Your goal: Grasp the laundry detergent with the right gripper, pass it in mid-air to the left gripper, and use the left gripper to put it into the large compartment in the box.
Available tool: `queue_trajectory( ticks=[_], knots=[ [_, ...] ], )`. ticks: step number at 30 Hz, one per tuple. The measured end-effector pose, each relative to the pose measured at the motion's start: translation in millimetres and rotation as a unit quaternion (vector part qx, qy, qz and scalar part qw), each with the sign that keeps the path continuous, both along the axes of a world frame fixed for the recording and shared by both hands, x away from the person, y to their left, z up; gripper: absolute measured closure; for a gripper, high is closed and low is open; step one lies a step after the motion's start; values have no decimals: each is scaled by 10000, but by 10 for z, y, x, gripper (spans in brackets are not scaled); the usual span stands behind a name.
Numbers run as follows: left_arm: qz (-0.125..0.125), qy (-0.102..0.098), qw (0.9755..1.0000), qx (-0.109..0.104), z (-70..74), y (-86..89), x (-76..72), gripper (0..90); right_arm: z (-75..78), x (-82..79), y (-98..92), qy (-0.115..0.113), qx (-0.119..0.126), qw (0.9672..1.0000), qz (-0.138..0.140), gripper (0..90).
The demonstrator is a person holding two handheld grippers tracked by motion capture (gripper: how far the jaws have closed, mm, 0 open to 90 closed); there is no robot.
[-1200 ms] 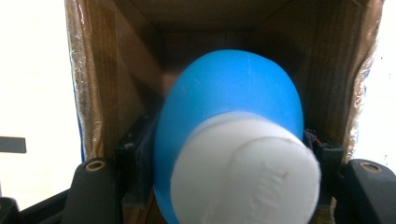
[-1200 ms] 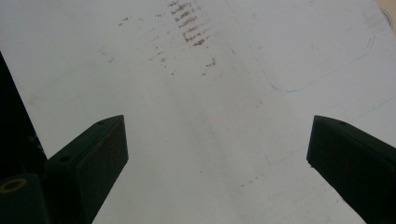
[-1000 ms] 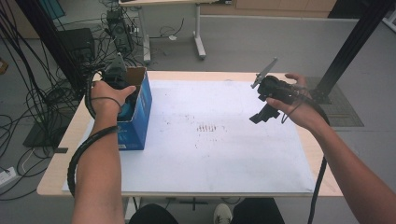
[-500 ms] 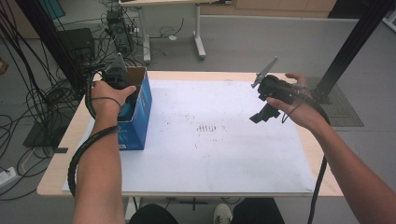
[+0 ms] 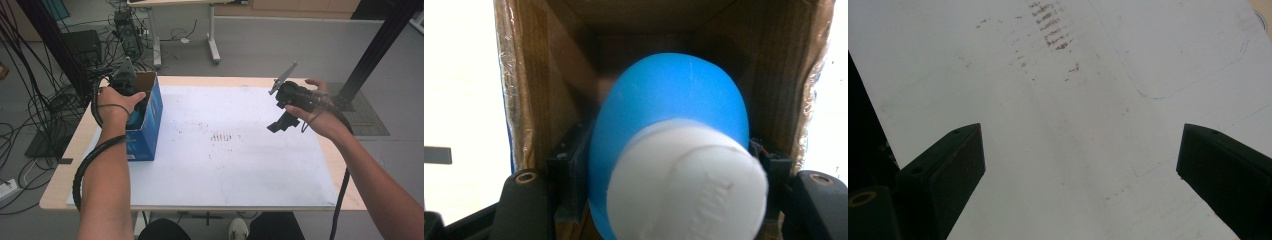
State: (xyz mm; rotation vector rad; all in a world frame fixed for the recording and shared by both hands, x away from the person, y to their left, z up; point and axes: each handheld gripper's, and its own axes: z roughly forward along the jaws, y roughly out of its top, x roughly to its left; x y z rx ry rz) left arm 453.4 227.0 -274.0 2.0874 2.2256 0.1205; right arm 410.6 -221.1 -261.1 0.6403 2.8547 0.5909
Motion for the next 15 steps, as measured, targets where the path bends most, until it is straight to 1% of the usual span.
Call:
queue_trajectory(
  ticks=[15],
  knots=[
    [22, -28, 10000, -22, -1, 8, -5, 346, -4, 0, 8, 4, 2, 10000, 25, 52]
  ],
)
